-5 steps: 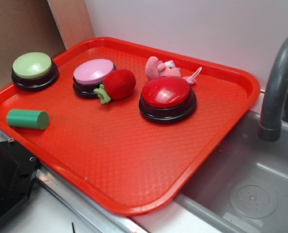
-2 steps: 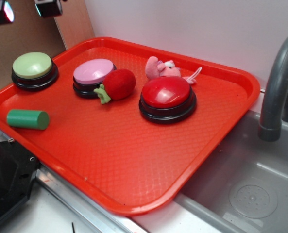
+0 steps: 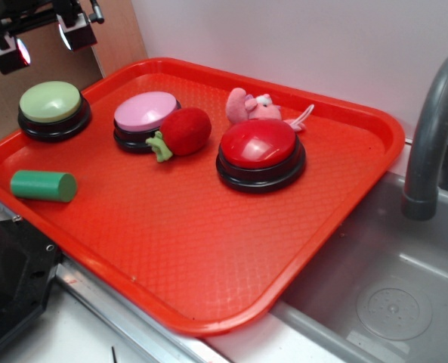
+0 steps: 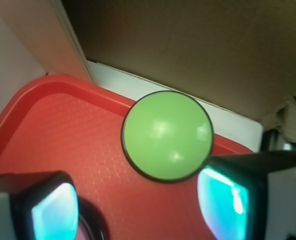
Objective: Push the green button.
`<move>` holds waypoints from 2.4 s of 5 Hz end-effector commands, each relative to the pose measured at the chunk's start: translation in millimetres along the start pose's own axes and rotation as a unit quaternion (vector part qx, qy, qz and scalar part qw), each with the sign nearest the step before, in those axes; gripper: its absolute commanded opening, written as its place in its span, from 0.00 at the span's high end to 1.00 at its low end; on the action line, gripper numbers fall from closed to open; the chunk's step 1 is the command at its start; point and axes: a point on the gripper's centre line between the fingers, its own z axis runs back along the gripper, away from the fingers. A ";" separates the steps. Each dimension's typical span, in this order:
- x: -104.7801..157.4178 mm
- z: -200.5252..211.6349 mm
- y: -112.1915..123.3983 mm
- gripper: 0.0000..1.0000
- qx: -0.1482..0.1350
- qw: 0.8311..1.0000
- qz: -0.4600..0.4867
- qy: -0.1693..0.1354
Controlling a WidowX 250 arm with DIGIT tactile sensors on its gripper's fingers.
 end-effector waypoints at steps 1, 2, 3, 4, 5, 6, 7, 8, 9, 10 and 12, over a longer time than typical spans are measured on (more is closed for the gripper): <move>12.9 -32.2 26.7 0.00 0.033 0.999 0.022 0.010; 11.5 -47.0 29.6 0.00 0.056 0.998 0.017 0.017; 9.1 -58.9 33.1 0.00 0.077 0.997 0.016 0.021; 7.7 -58.3 32.0 0.00 0.081 0.996 0.015 0.019; 7.2 -56.6 31.6 0.00 0.080 0.997 0.013 0.021; 6.8 -55.6 31.6 0.00 0.074 0.997 0.014 0.021; 4.6 -43.2 26.4 0.00 0.072 0.997 0.002 0.012; 0.1 -29.0 16.1 0.00 0.075 0.997 -0.014 -0.011; -4.2 -16.7 8.5 0.00 0.090 0.996 -0.021 -0.012; -7.3 -10.7 3.4 0.00 0.088 0.996 -0.026 -0.020; -9.7 2.0 -2.8 0.00 0.082 0.996 -0.029 -0.028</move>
